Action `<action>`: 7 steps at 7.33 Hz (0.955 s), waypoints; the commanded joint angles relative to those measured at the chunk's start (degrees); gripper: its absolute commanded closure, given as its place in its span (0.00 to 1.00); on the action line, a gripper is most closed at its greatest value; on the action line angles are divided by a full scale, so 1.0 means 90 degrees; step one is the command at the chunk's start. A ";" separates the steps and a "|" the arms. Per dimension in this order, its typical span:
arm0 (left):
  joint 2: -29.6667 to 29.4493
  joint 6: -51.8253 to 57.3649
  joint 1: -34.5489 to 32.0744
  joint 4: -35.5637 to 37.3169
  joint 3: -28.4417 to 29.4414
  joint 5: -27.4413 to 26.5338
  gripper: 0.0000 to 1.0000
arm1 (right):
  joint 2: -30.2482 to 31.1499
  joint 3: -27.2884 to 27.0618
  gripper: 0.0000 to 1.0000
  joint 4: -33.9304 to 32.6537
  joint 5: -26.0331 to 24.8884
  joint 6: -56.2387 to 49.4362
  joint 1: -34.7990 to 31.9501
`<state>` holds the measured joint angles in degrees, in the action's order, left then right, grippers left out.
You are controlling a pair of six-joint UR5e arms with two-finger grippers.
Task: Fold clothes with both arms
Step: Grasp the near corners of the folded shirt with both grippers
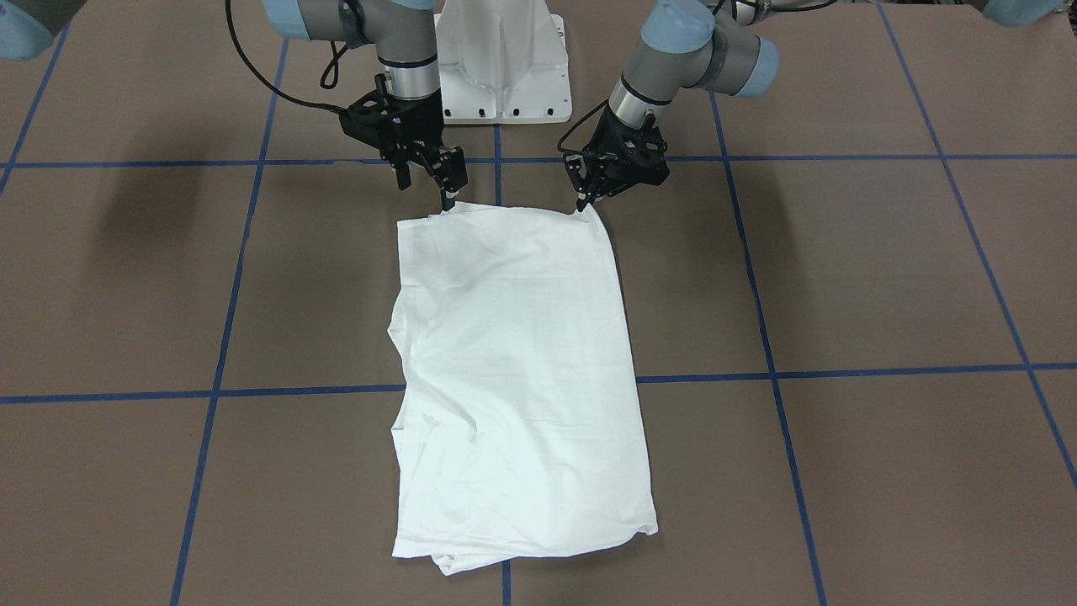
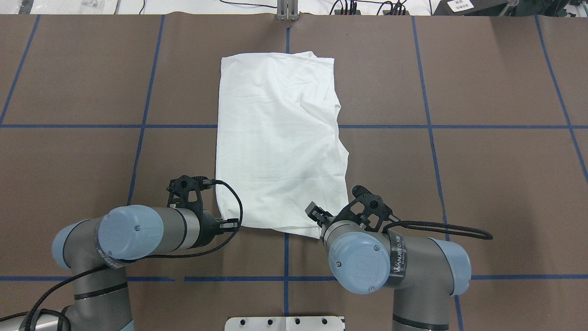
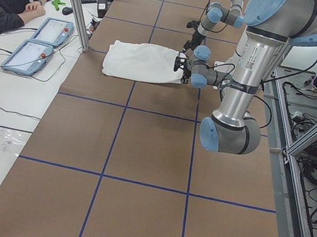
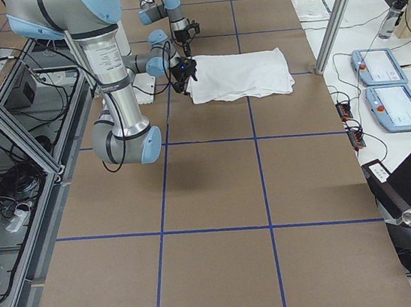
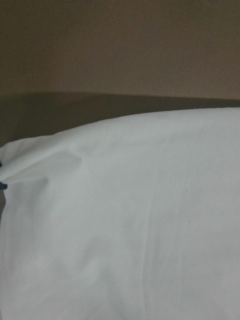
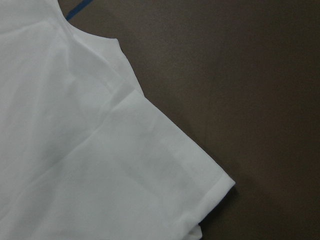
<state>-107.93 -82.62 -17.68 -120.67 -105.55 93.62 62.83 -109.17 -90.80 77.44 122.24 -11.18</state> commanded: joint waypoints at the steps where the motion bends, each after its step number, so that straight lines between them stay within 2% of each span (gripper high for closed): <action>1: 0.0000 0.0000 0.0001 0.0000 -0.0011 -0.0001 1.00 | -0.0349 0.0458 0.05 -0.0028 -0.0020 0.0342 0.0022; 2: 0.0000 0.0000 0.0001 0.0000 -0.0011 -0.0001 1.00 | -0.0350 0.0479 0.06 -0.0028 -0.0020 0.0363 0.0022; 5: 0.0019 0.0000 -0.0008 0.0000 -0.0069 -0.0001 1.00 | -0.0731 0.1103 0.08 -0.0028 -0.0049 0.0373 0.0022; 7: 0.0010 0.0000 -0.0008 0.0000 -0.0060 -0.0001 1.00 | -0.0702 0.1105 0.10 -0.0028 -0.0040 0.0363 0.0022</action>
<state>-107.79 -82.62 -17.75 -120.67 -106.10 93.56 56.49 -99.49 -91.05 77.07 125.57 -10.99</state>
